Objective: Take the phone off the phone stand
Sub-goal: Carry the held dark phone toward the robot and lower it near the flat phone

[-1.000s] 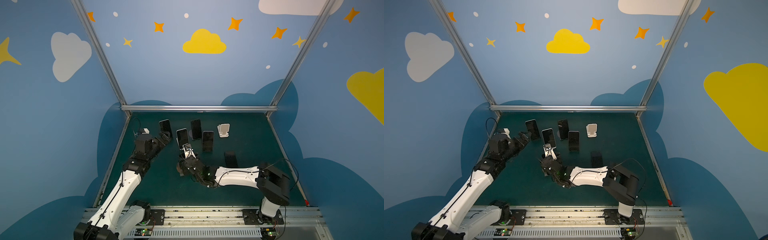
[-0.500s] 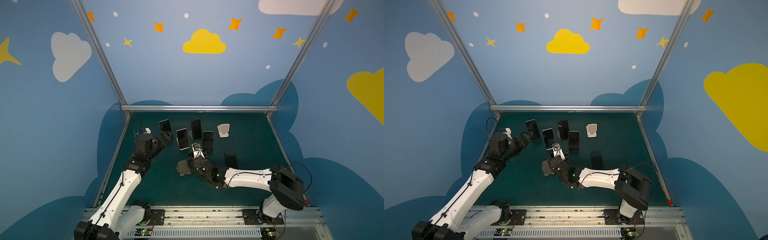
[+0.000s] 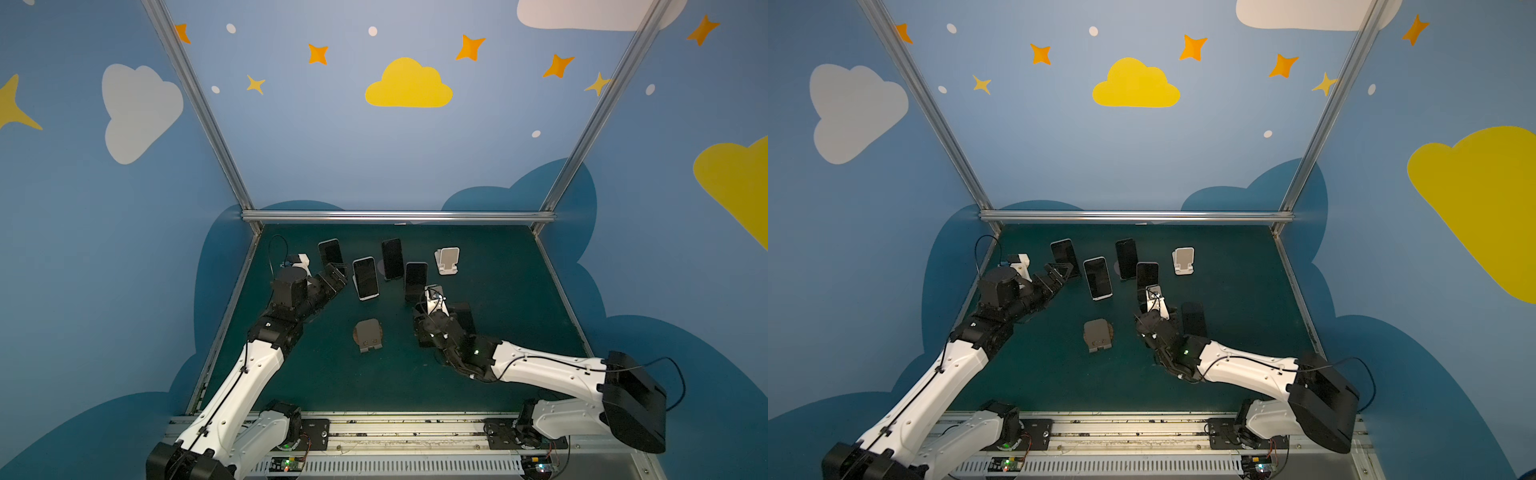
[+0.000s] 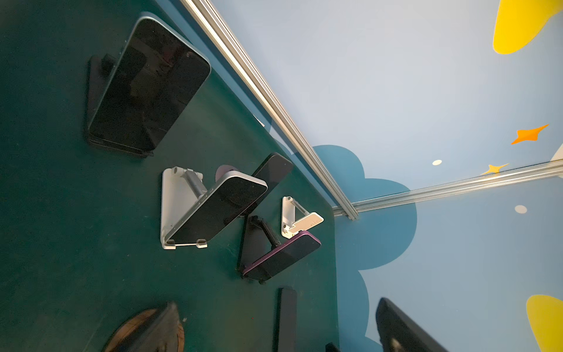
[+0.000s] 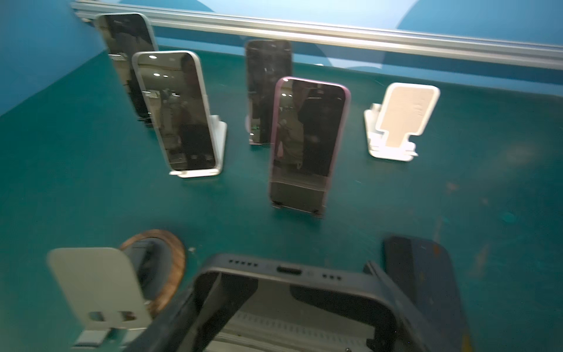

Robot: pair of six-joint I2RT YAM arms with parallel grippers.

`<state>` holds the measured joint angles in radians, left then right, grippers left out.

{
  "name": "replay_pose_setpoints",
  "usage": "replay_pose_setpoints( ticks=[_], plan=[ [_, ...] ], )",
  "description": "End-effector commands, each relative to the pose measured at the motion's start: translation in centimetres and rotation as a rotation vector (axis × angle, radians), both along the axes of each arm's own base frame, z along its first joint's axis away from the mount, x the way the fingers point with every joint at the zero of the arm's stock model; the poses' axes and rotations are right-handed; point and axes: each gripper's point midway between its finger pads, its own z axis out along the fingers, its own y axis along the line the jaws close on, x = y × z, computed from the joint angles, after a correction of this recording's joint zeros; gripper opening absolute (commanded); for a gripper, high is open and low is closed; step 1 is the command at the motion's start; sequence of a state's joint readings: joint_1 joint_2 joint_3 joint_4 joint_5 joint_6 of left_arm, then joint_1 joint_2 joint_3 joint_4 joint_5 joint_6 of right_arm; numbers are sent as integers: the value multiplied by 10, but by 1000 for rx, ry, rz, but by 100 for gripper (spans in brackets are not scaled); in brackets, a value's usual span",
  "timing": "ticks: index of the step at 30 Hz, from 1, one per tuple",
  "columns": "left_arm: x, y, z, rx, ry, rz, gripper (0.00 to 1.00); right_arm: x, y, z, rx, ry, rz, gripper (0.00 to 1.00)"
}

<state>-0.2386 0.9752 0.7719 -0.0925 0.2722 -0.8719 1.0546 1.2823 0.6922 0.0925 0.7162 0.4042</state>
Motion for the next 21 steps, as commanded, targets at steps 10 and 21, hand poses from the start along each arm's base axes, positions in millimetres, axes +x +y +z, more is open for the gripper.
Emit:
replay_pose_setpoints(
  ticks=[10, 21],
  plan=[
    [-1, -11, -3, -3, -5, -44, 100, 3, -66, 2, 15, 118, -95, 61],
    [-2, -15, -5, 18, -2, -60, 100, 4, -53, -29, 34, 237, -85, 61]
  ],
)
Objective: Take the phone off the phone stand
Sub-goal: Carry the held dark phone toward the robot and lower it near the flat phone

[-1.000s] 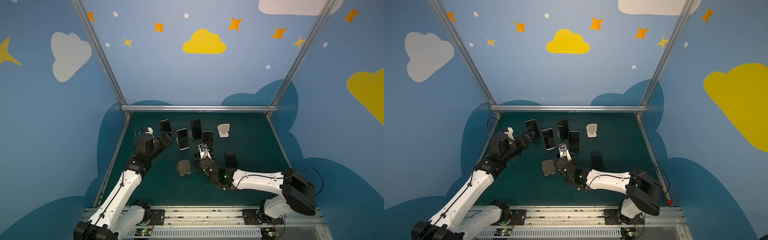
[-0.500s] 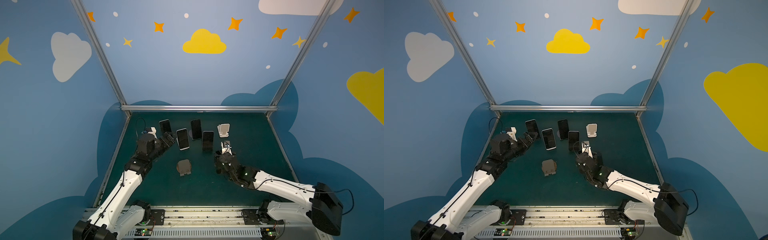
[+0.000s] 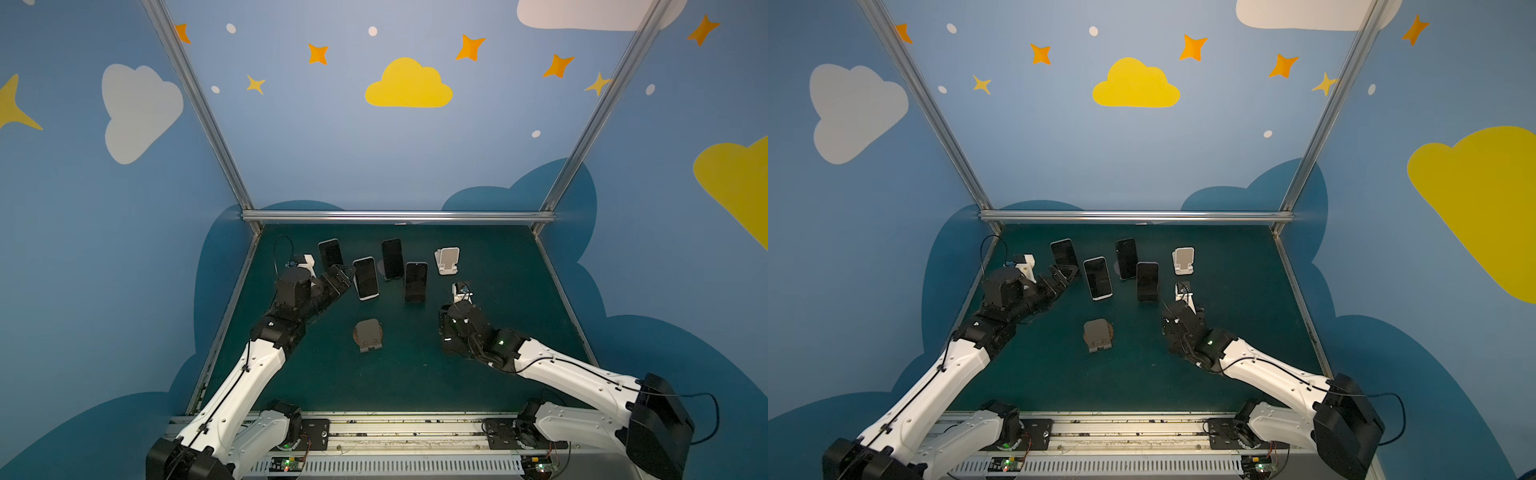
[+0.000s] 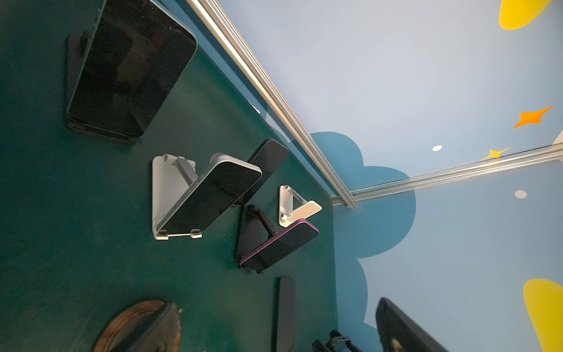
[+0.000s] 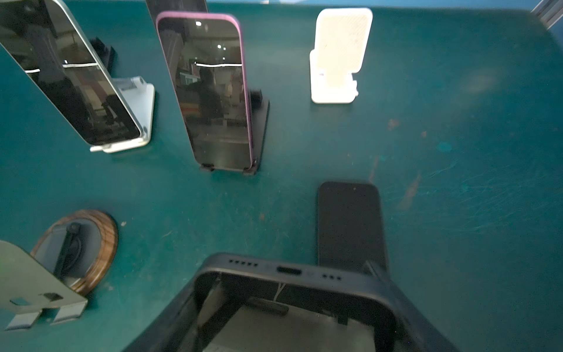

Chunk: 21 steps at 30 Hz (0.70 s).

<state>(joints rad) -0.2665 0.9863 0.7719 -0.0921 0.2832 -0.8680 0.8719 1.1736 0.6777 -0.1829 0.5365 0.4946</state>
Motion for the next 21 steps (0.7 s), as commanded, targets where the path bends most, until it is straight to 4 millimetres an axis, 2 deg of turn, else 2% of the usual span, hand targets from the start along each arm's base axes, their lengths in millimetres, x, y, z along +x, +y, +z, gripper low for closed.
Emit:
replay_pose_setpoints(
  ticks=[1, 8, 21],
  plan=[
    [1, -4, -4, 21, -7, -21, 100, 2, 10, -2, 47, 32, 1, 61],
    [2, -5, -6, 28, 1, -25, 100, 7, 17, -25, 61, 107, 12, 61],
    [3, -6, -8, 27, 7, -28, 100, 24, 35, -50, 83, 231, 77, 61]
  ],
)
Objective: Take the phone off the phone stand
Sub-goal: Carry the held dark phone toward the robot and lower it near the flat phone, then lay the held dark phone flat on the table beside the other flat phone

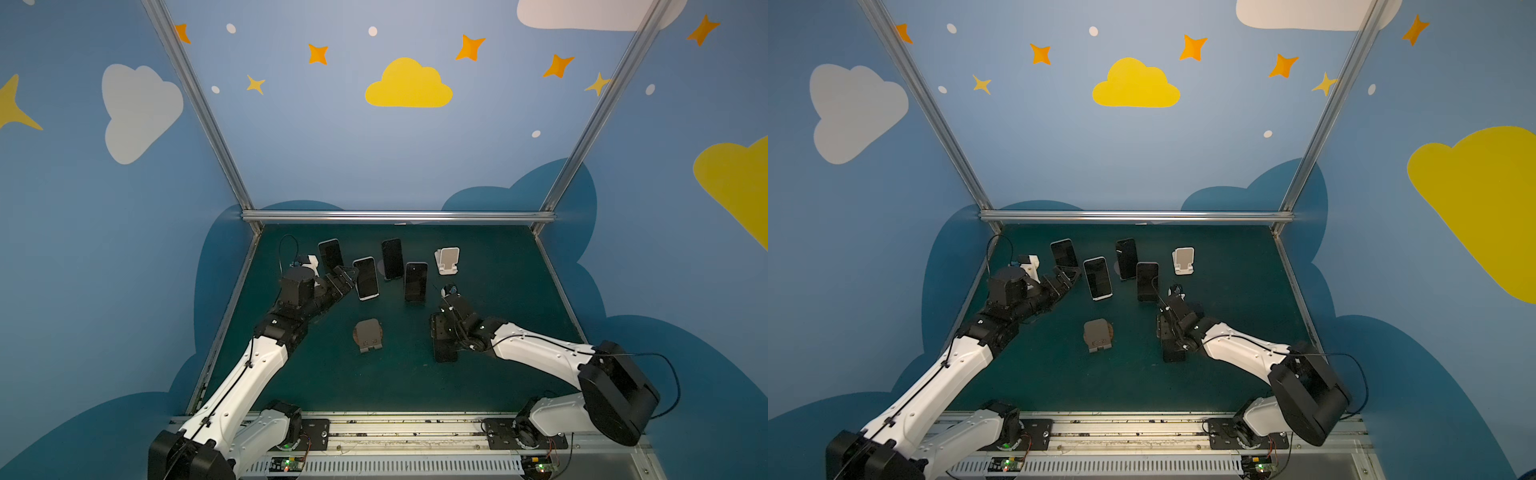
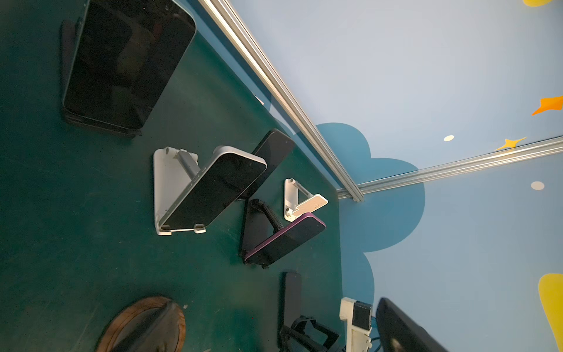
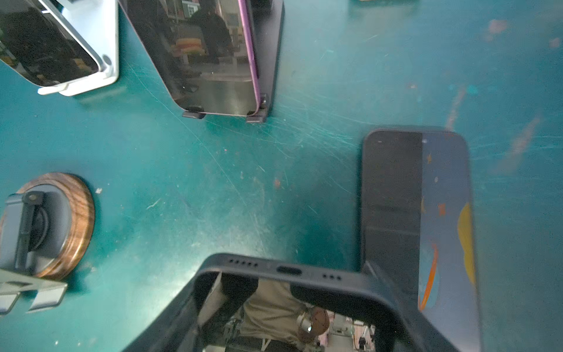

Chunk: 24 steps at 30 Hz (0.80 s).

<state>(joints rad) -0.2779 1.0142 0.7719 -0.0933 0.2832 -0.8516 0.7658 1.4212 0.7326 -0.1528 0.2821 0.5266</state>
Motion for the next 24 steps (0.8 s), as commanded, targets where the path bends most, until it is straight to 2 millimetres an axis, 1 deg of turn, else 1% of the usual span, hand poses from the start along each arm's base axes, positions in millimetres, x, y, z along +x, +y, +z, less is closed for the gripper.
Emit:
replay_pose_setpoints(
  ticks=[1, 6, 10, 14, 17, 21, 24],
  plan=[
    [2, -2, 1, 6, -13, -9, 100, 14, 16, 13, 50, -18, 31, 61],
    [2, -2, 0, 4, -8, -13, 100, 23, 15, 1, 24, 17, 24, 60],
    [3, -5, -1, -6, -3, -20, 100, 25, 10, -11, -16, 72, 17, 60],
    [2, -5, -2, -6, 2, -24, 100, 27, 8, -25, -16, 121, 6, 60],
    [2, -5, -1, -3, -1, -23, 100, 29, 9, -28, -10, 158, 6, 60],
    [2, -5, 1, -7, -5, -24, 100, 26, 12, -34, -47, 263, 23, 60],
    [1, -6, 2, -15, -8, -29, 100, 24, 13, -43, -76, 315, 30, 58]
  ],
)
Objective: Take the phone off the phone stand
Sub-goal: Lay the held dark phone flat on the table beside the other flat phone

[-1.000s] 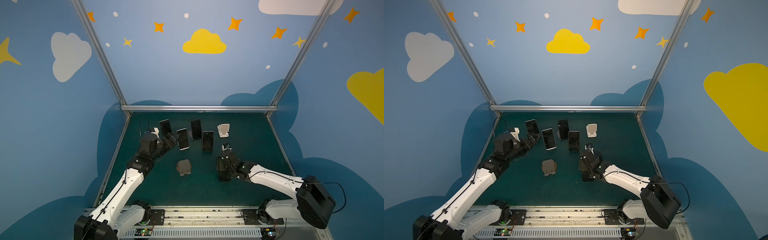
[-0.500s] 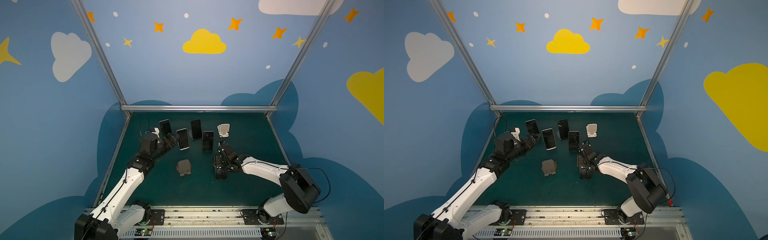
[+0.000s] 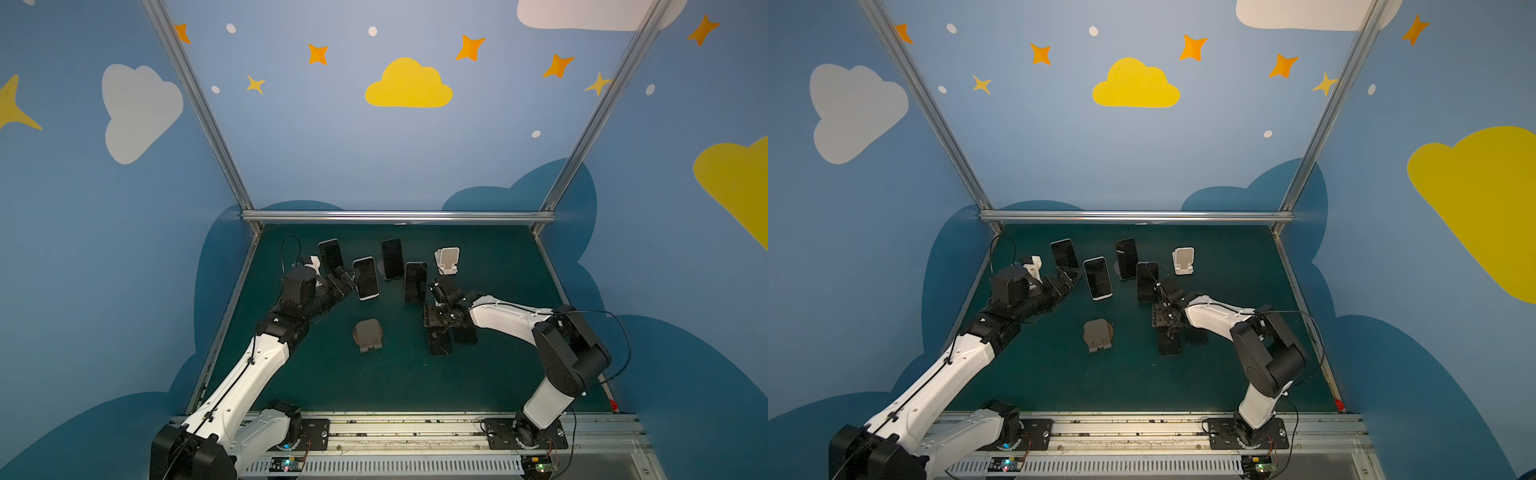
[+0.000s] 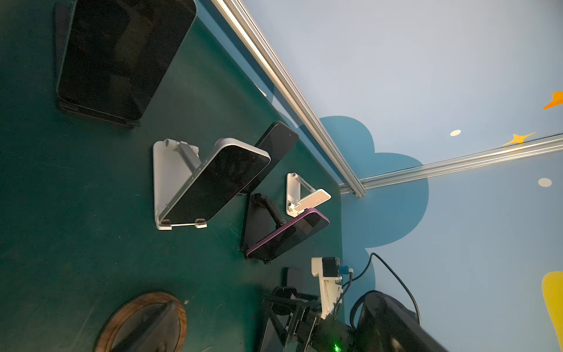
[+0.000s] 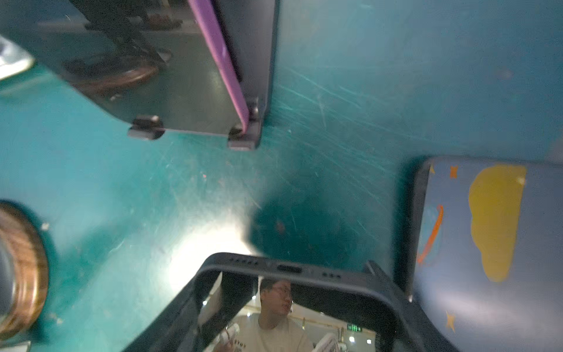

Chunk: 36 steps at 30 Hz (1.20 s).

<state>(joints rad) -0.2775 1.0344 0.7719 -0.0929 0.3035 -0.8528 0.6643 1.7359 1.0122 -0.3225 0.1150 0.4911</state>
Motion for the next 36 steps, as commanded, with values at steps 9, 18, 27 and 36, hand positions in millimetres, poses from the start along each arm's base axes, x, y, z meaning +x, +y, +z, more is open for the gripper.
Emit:
replay_pose_setpoints(
  ticks=[9, 18, 27, 36],
  plan=[
    [1, -2, 8, -12, -27, -9, 100, -15, -9, -15, -52, 98, 5, 58],
    [0, 0, 9, -5, -37, -3, 100, -19, -13, -27, -81, 141, 7, 60],
    [1, 1, 7, 4, -30, 0, 100, -16, -13, -34, -90, 162, 5, 60],
    [2, -1, 3, 1, -17, -4, 100, -21, -35, -37, -168, 191, -44, 61]
  ],
)
